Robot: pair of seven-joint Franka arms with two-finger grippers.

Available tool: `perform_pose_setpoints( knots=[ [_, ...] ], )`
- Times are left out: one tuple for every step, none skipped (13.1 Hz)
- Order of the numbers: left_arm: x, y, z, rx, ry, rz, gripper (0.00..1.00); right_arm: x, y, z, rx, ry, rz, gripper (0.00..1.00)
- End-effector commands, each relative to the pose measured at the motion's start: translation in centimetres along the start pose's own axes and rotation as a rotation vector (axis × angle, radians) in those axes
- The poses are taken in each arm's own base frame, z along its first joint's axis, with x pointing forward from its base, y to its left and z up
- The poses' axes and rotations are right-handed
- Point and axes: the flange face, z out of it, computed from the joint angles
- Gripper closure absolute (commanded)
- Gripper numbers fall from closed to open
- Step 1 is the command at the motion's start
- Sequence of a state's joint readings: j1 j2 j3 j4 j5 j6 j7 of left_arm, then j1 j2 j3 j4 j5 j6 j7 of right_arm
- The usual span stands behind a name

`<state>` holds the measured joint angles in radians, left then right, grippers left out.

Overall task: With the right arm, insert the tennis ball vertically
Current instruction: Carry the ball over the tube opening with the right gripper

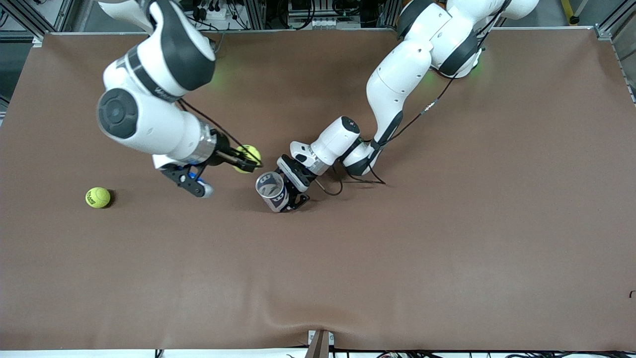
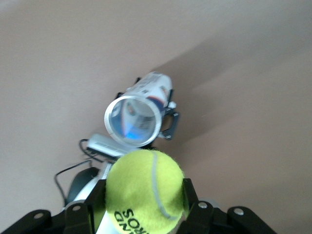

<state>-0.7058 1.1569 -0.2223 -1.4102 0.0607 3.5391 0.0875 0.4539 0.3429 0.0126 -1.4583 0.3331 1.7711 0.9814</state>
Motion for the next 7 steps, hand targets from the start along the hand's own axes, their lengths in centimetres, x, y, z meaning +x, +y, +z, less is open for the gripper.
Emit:
perform_pose_setpoints(
  knots=[
    [0.5, 0.1, -0.1, 0.004, 0.022, 0.013, 0.24, -0.1, -1.5, 2.0, 0.019, 0.012, 0.039, 0.91],
    [0.5, 0.1, -0.1, 0.004, 0.022, 0.013, 0.24, 0.4, -1.4, 2.5, 0.013, 0.013, 0.046, 0.90],
    [0.5, 0.1, -0.1, 0.004, 0.022, 0.013, 0.24, 1.0, -1.3, 2.9, 0.001, 0.024, 0.049, 0.90],
    [0.5, 0.1, -0.1, 0.004, 0.022, 0.013, 0.24, 1.7, -1.1, 3.2, -0.006, 0.037, 0.054, 0.89],
    [0.5, 0.1, -0.1, 0.004, 0.022, 0.013, 0.24, 2.3, -0.9, 3.6, -0.012, 0.044, 0.060, 0.88],
    [0.6, 0.1, -0.2, 0.005, 0.023, 0.012, 0.24, 2.7, -0.8, 3.9, -0.016, 0.044, 0.063, 0.88],
    [0.6, 0.1, -0.2, 0.005, 0.023, 0.012, 0.24, 2.8, -0.9, 4.1, -0.012, 0.045, 0.064, 0.88]
  ],
)
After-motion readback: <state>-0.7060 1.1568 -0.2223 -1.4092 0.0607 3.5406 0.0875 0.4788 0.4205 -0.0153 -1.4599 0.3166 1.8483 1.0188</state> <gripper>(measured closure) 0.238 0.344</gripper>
